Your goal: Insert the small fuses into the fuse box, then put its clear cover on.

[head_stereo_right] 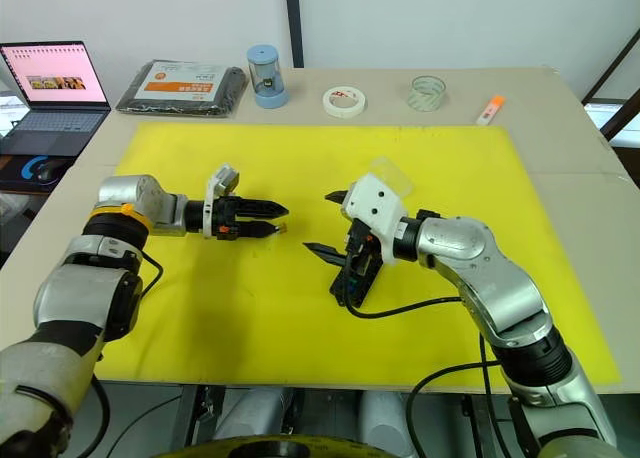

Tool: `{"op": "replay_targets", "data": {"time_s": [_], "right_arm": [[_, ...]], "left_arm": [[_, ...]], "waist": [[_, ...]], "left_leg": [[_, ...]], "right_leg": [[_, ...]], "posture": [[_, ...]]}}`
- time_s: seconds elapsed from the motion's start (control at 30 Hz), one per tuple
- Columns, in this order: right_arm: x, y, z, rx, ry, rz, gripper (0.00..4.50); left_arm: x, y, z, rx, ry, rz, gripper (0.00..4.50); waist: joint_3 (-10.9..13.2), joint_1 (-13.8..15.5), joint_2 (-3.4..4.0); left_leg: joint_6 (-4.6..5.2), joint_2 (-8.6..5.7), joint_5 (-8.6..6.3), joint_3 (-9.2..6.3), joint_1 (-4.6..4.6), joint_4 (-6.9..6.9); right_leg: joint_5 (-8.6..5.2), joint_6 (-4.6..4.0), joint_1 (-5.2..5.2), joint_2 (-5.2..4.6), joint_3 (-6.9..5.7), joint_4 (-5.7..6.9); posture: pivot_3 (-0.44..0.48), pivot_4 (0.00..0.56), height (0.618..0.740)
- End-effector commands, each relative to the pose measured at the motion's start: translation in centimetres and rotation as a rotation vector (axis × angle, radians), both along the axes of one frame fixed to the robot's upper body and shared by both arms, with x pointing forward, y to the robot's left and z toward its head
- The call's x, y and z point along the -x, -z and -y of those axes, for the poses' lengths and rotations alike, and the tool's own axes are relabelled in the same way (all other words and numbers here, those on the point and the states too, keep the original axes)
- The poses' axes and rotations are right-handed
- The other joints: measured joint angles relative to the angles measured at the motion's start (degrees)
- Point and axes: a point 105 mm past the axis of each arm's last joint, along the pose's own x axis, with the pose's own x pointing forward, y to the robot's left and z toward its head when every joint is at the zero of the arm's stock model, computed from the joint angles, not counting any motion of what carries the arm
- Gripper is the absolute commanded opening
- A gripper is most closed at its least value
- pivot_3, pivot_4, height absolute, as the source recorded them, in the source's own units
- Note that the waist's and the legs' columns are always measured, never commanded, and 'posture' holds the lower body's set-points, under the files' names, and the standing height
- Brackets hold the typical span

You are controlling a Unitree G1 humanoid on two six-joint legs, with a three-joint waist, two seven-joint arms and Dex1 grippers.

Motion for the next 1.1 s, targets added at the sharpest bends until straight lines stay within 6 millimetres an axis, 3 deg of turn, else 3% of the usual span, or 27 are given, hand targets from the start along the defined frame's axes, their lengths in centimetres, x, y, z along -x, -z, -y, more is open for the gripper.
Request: {"op": "replay_targets", "data": {"time_s": [0.03, 0.47, 0.77, 0.9, 1.0, 1.1], "right_arm": [[0.4, -1.2, 0.1, -0.005, -0.004, 0.054, 4.45], [0.2, -1.0, 0.7, 0.014, 0.014, 0.051, 4.5], [0.0, -1.1, 1.2, 0.008, 0.025, 0.035, 4.5], [0.1, -1.6, 1.6, -0.065, 0.037, -0.058, 4.5], [0.7, -2.8, 2.4, -0.184, 0.024, -0.195, 4.5], [1.2, -3.2, 3.2, -0.211, 0.009, -0.28, 4.5]], "left_arm": [[0.4, 1.2, 0.7, -0.007, 0.017, -0.031, 4.5], [1.1, 3.7, 0.0, -0.102, 0.007, -0.057, 0.1], [1.2, 3.7, 0.1, -0.09, 0.0, -0.061, 0.04], [1.3, 1.1, 0.0, -0.017, 0.052, 0.087, 0.04], [2.7, -2.6, 0.2, 0.103, 0.148, 0.318, 0.04], [4.1, -4.9, 0.4, 0.159, 0.201, 0.559, 0.04]], "waist": [[0.0, 0.01, 0.0], [-0.02, -0.25, 0.01], [-0.17, -0.26, 0.08], [-0.17, -0.44, 0.08], [-0.15, -0.71, 0.08], [-0.13, -0.6, 0.1]], "left_leg": [[0.0, 0.0, 0.0, 0.0, 0.0, 0.0], [0.0, 0.02, 0.0, 0.02, 0.04, -0.01], [0.0, 0.04, 0.0, 0.03, 0.05, -0.01], [0.0, 0.05, 0.0, 0.03, 0.04, -0.02], [0.0, 0.12, 0.0, 0.03, -0.03, -0.04], [0.0, 0.16, 0.0, 0.01, -0.06, -0.08]], "right_leg": [[0.0, 0.0, 0.01, 0.0, 0.0, 0.0], [0.0, 0.0, -0.01, 0.01, 0.0, 0.01], [0.0, 0.0, 0.0, 0.01, 0.01, 0.02], [0.0, 0.0, -0.01, 0.01, 0.01, 0.02], [0.01, -0.02, -0.07, -0.05, 0.09, -0.01], [0.05, -0.08, -0.08, -0.12, 0.11, -0.11]], "posture": [[0.0, 0.15, 0.74], [0.0, 0.15, 0.74], [0.0, 0.15, 0.74], [0.0, 0.15, 0.74], [0.0, 0.15, 0.74], [0.0, 0.15, 0.74]]}}
